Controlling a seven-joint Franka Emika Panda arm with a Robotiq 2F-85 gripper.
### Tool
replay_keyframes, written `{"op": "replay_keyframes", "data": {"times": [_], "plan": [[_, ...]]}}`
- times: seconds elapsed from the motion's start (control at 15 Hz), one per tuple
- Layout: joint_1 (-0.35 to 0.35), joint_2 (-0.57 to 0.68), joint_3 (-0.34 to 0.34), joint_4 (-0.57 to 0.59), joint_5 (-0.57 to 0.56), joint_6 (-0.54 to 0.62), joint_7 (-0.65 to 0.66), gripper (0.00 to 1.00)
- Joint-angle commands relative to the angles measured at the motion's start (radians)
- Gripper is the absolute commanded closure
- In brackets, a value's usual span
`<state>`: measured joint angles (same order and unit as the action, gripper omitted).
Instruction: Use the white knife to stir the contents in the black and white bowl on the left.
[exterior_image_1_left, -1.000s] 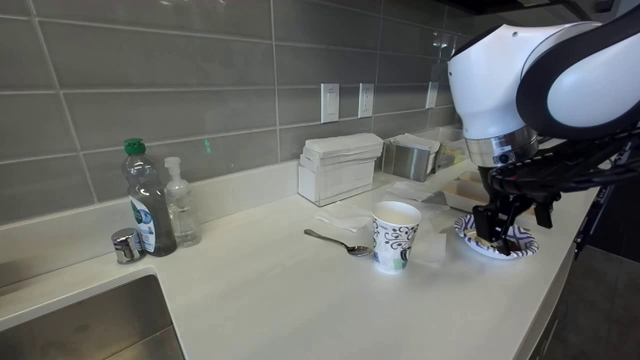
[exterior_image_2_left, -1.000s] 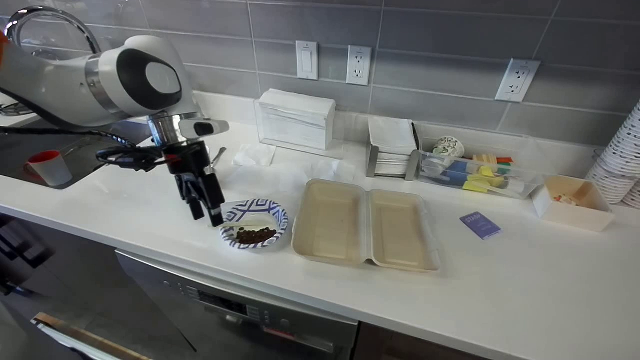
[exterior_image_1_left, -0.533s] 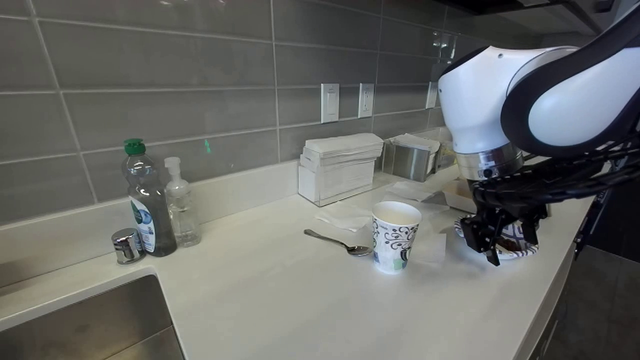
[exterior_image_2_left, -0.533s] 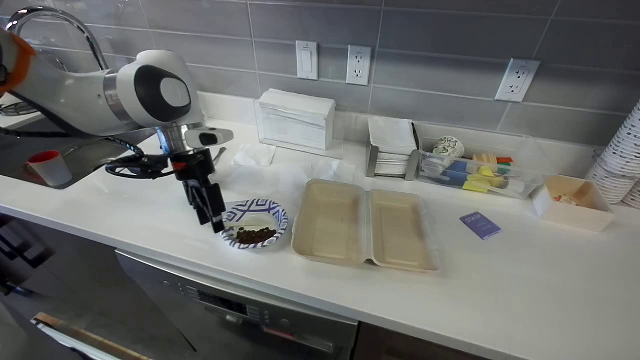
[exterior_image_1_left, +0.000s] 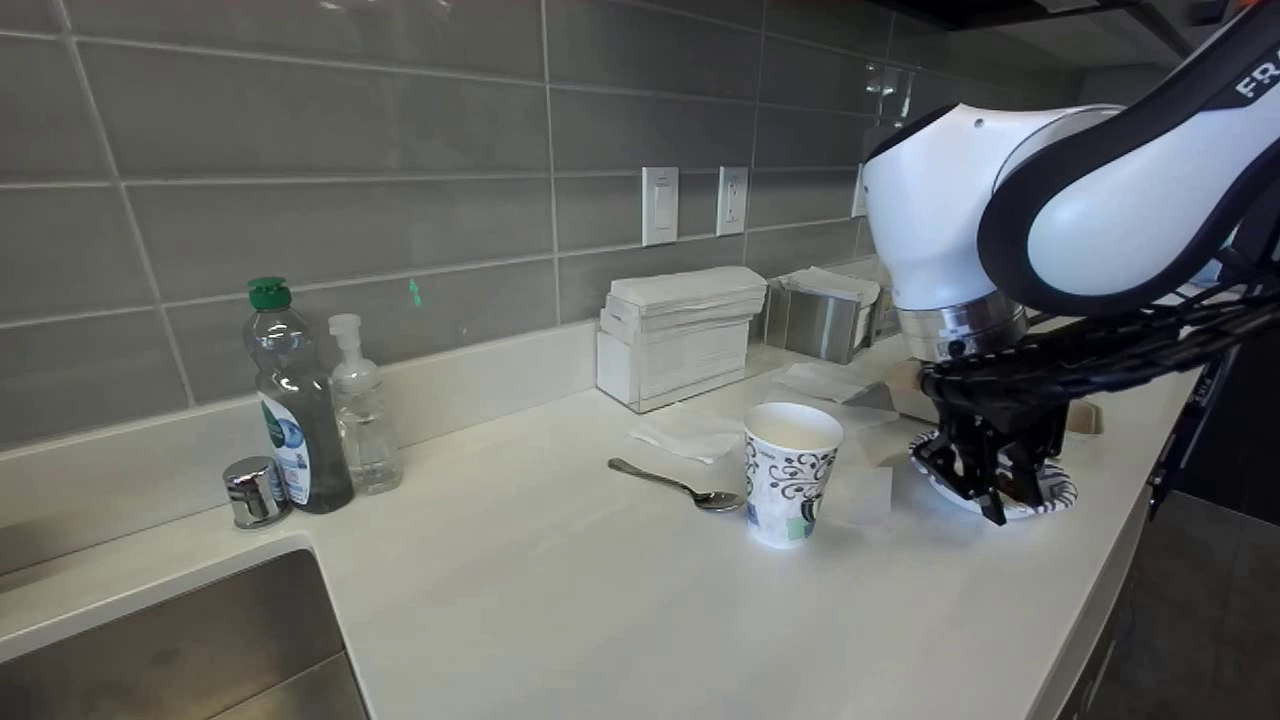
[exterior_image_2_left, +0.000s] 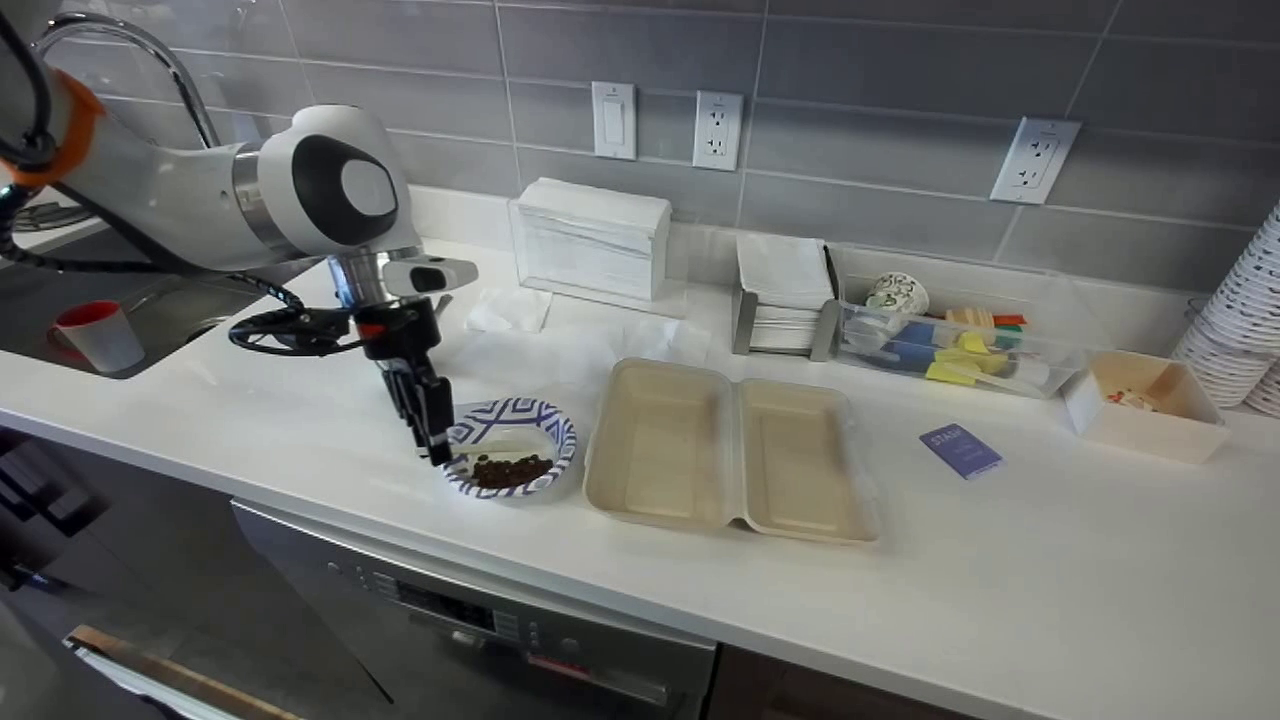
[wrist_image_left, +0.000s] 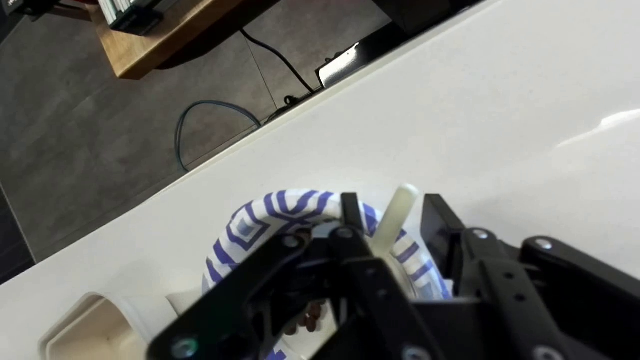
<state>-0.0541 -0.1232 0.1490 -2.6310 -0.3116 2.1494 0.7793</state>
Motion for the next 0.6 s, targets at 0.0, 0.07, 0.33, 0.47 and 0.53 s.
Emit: {"op": "replay_keyframes", "data": {"times": [0.0,0.07,0.33,0.47,0.53], "plan": [[0.023,0.016,-0.02,0.019,-0.032,0.012,0.033,0.69],[0.025,0.015,-0.021,0.021,-0.032,0.011,0.034,0.74],[0.031,0.014,-0.025,0.025,-0.027,0.006,0.031,0.82],[0.033,0.015,-0.027,0.024,-0.022,0.004,0.028,0.81],[0.034,0.015,-0.027,0.024,-0.021,0.002,0.027,0.77]]}}
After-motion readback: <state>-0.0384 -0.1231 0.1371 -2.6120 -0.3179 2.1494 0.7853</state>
